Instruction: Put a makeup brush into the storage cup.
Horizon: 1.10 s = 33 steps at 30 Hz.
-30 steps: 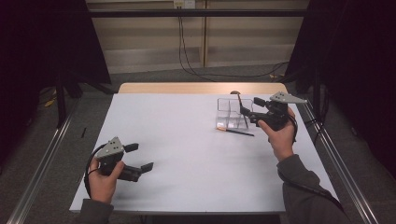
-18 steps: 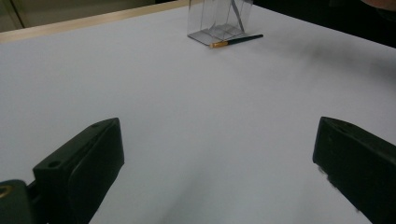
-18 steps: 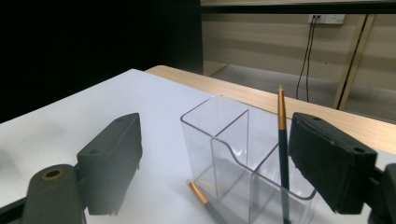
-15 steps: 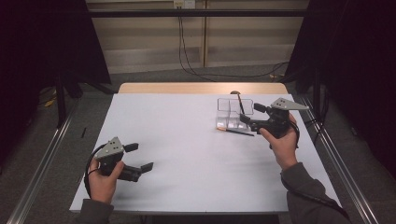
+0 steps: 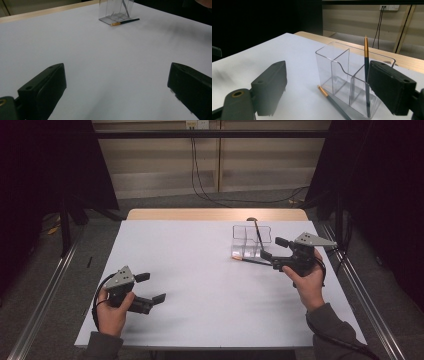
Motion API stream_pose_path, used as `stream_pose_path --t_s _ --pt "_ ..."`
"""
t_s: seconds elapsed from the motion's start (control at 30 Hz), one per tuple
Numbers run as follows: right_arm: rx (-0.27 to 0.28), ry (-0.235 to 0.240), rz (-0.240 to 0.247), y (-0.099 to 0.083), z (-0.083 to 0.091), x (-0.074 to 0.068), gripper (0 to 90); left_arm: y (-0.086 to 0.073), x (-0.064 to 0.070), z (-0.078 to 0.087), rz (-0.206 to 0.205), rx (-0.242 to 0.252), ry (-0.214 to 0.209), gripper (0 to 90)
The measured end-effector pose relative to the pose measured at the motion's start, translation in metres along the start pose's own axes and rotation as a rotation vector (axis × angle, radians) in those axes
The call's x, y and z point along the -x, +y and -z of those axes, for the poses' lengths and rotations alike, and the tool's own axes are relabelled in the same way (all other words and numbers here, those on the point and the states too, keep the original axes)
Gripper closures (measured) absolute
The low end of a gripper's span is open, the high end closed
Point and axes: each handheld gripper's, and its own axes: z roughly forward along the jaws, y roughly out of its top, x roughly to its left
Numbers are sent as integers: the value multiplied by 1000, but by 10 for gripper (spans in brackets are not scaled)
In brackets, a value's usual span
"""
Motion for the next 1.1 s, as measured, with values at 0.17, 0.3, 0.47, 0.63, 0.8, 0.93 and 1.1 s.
stream_pose_path --t_s 0.17,0.3,0.47,0.63,0.8,0.93,1.1 --pt "-4 0 -8 -6 9 -1 152 1 0 -2 -6 -3 -8 17" --pt "1 10 -13 -10 15 -3 149 1 1 -3 -3 -5 -5 17" --pt "-10 10 0 -17 24 -5 147 0 2 -2 -4 -3 -11 17" --pt "-18 15 -4 -23 30 -6 146 -1 3 0 -1 -5 -11 17" --pt "-21 12 -5 -29 36 -9 141 -2 4 3 2 -2 0 18" --pt "-34 18 1 -34 44 -12 139 -3 4 3 6 4 -2 17" --pt "-44 24 19 -38 49 -16 137 -2 4 2 6 4 -1 17"
